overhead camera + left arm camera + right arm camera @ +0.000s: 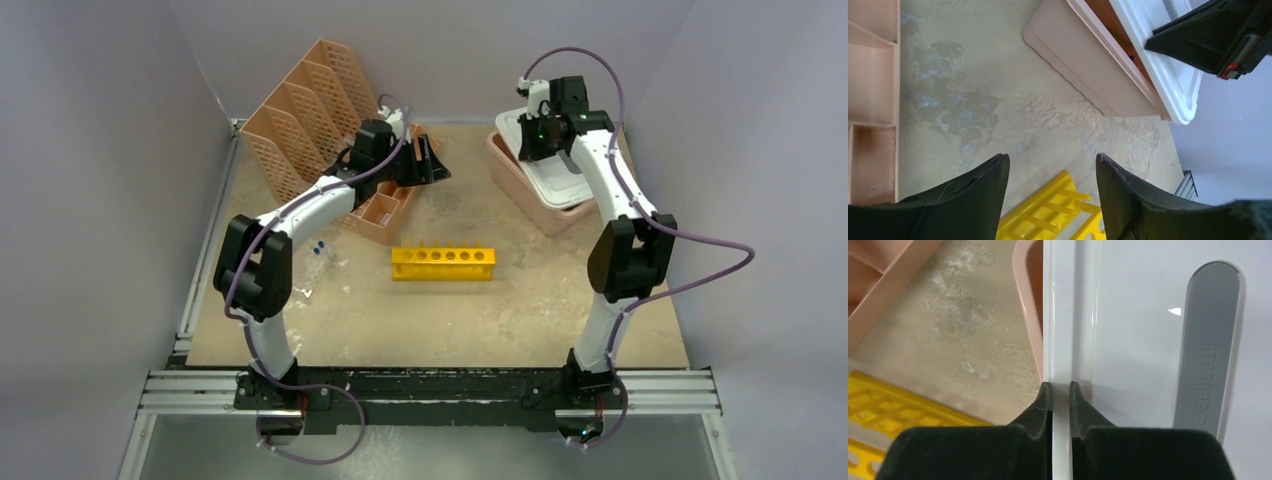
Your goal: Organize the chemistry lab equipment
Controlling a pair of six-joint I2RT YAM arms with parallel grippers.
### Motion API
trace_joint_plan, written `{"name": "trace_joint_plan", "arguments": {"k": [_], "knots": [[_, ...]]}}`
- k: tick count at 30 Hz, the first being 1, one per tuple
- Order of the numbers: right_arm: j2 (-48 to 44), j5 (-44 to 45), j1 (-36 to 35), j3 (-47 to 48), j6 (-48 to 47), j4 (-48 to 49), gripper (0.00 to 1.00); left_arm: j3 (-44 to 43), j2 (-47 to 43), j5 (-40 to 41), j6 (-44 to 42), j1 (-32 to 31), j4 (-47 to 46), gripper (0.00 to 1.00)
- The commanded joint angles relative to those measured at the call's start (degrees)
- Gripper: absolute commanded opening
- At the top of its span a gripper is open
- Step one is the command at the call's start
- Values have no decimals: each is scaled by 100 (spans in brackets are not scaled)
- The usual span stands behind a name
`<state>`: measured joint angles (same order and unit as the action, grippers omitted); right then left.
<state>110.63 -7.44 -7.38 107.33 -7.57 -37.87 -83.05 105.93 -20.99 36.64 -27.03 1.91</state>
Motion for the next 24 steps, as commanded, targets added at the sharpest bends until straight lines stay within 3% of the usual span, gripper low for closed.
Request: {"name": "trace_joint_plan", "arguments": {"k": [1,10,24], "knots": [[-467,-957,96,-63,-1179,-50,0,54,-332,-325,47,22,-454,63],[-439,-927,96,-179,-2045,-321,0,137,-274,-391,181,22,-549,63],[-324,-903,94,-511,-1631,-354,0,103,-194,-470,280,24,-587,63]]}}
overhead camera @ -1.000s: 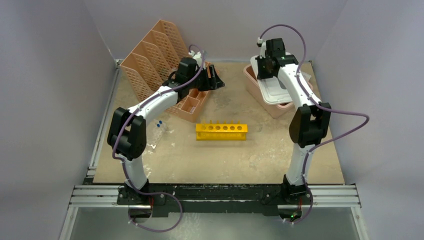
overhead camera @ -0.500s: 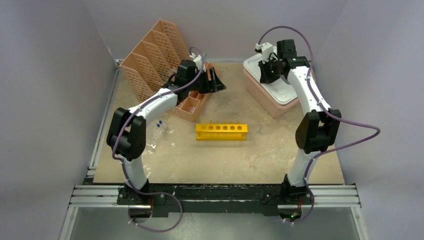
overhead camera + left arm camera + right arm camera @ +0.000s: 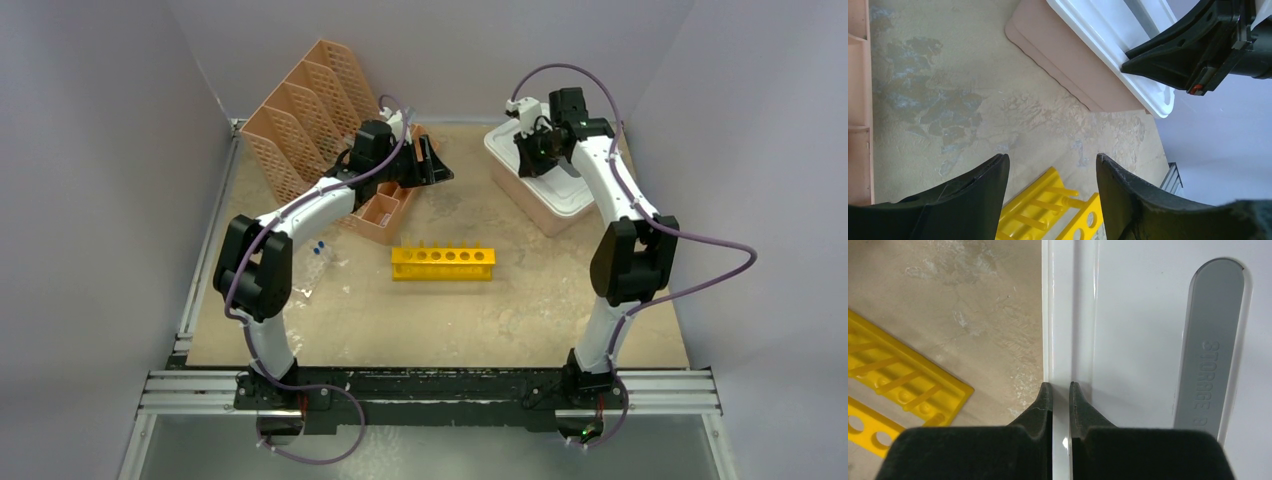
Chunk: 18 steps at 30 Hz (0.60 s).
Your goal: Organize the chemistry lab equipment
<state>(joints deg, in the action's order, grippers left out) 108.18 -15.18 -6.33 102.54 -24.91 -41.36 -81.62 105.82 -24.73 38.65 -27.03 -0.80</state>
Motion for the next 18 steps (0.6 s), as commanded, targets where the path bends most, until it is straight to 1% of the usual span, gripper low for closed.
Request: {"name": "trace_joint_plan", "arguments": {"k": [1,8,14,18], "knots": [[-58,-155,-14,-40,145,-23,0,-38,-187,-100,70,27,-316,63],[-174,43,-4,-142,294,331,0,-86,-146,-102,55,24,-281,63],[-247,-51,55,-17,396,665,0,-83,-142,-111,39,29,-263,63],[-172,-176,144,183,390,500,0,-90,-126,-103,20,25,-245,63]]}}
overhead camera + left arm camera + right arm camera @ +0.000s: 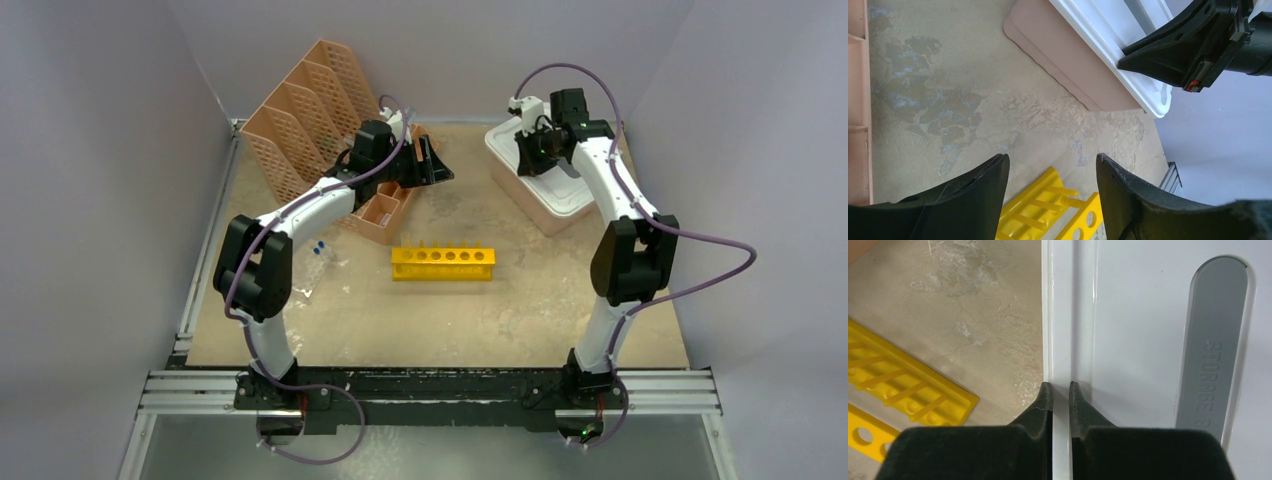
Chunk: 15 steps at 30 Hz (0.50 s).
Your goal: Organize the chemistry lab equipment
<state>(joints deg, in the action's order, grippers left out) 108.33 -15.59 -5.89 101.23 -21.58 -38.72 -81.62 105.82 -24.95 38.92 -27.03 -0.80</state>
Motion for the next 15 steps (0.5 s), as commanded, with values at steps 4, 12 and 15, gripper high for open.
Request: {"name": "trace_joint_plan", "arguments": {"k": [4,12,15], "knots": [[-211,-336,177,408,113,171,0,-142,-82,-82,-16,32,-213,63],[-111,-532,299,635,211,39,0,-179,-71,-78,-33,25,-175,63],[-8,-589,299,649,83,-113,0,-181,-75,-75,-33,31,-167,63]]}}
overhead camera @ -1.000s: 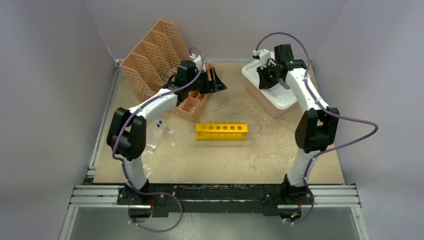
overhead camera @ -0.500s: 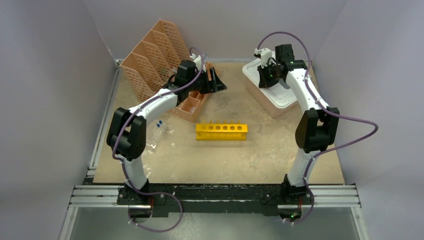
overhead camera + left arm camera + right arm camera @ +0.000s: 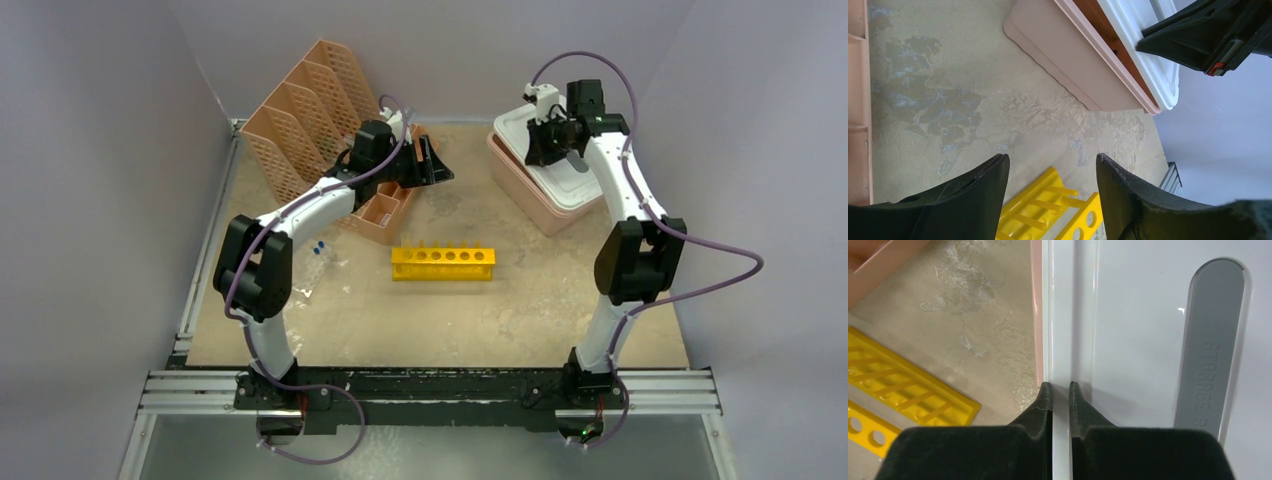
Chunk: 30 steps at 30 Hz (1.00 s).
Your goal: Organize the chemistry lab equipment
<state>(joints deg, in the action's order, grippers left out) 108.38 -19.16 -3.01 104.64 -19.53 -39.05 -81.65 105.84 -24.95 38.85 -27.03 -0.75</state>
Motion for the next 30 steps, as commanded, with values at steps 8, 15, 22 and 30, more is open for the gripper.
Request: {"name": "trace_joint_plan", "arguments": {"k": [8,15,22,30], "knots": [[179,-205,10,288,-385,-240,0,-194,-45,-85,-5,29,-162,63],[355,-384,10,404,-495,-444,0,-172,-59,-64,-11,27,-127,63],[467,-790,10,609,-612,-725,8,-173,-55,-66,-42,28,-101,63],[630,-659,10,825,-583,-731,13,-159,-70,-70,-57,29,-74,63]]}}
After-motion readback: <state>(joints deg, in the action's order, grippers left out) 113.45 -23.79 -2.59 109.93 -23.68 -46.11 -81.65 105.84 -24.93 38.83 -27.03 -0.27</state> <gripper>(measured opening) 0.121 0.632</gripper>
